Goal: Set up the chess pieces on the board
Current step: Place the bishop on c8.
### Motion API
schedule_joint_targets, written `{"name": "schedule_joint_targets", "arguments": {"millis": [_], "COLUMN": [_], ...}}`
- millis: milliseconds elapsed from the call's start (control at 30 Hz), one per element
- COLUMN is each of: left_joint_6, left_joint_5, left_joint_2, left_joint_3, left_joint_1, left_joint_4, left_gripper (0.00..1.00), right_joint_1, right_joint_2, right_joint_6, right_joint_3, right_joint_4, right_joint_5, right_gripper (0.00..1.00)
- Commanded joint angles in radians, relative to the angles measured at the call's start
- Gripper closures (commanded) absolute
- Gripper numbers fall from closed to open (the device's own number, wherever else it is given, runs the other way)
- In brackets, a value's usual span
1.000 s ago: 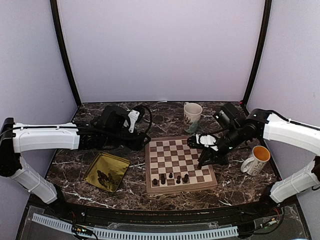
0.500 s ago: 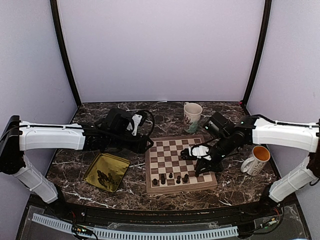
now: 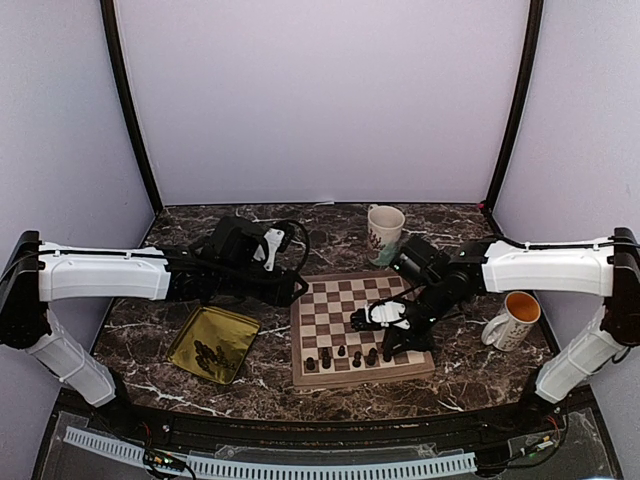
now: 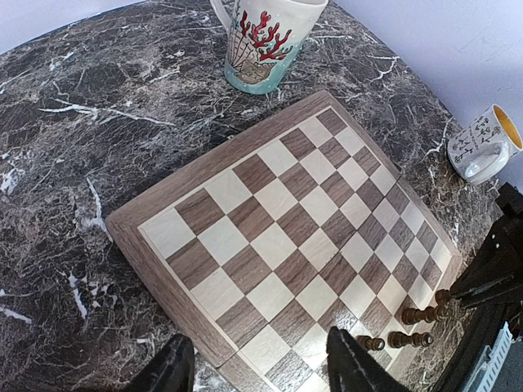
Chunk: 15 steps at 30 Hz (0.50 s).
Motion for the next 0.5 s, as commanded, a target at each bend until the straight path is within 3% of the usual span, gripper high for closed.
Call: {"name": "schedule_joint_targets", "arguments": {"millis": [0, 467], "left_joint_6": [-0.008, -0.006], "left_joint_5": [0.007, 0.008], "left_joint_2": [-0.004, 0.005], "left_joint_3": [-0.015, -0.022], "left_joint_1": [0.004, 0.004], "left_joint_4": [0.017, 0.024], "left_gripper": [0.43, 0.43], "right_joint_1": [0.013, 0.016], "right_joint_2": [0.024, 0.062], "right_joint_6": [0.006, 0.011], "right_joint_3": [0.007, 0.001], "right_joint_4": [0.03, 0.04], "right_joint_5": [0.0, 0.023], "right_gripper": [0.99, 0.98]}}
